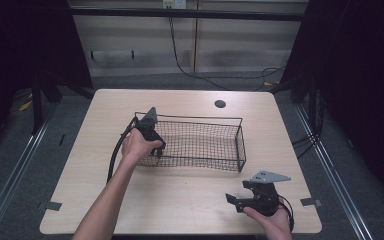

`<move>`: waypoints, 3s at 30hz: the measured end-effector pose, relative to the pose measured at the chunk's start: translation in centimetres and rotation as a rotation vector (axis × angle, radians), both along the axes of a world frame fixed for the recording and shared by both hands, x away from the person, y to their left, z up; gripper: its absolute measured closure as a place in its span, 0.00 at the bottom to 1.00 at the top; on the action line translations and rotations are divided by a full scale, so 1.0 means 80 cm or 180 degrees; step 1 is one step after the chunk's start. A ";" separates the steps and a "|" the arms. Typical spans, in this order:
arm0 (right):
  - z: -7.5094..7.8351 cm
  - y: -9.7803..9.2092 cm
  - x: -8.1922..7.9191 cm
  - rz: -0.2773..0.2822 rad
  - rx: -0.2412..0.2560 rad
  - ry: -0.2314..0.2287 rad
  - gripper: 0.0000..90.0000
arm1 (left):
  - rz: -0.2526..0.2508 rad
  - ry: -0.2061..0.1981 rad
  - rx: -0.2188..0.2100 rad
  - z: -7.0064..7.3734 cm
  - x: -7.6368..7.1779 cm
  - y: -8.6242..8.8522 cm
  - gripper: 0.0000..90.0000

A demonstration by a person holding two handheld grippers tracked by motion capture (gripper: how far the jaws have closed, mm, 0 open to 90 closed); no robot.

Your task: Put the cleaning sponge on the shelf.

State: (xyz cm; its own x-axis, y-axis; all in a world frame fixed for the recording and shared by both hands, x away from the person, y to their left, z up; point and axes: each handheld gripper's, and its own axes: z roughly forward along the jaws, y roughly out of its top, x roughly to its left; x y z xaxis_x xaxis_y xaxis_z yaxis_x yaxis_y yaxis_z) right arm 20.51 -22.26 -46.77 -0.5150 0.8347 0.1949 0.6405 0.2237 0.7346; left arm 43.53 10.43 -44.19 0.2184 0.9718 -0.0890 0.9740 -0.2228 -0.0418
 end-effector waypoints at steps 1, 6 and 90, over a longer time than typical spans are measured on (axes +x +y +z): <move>0.000 0.000 0.000 0.0004 0.0004 -0.0004 0.21 | 0.0000 -0.0003 0.0000 0.000 0.000 0.000 0.29; 0.000 0.000 0.000 0.0001 -0.0002 -0.0001 0.21 | -0.0023 0.0014 -0.0044 0.001 0.000 0.002 0.28; 0.000 -0.003 0.001 -0.0085 0.0020 0.0001 0.22 | -0.1279 -0.1544 -0.1246 0.091 -0.114 0.127 0.23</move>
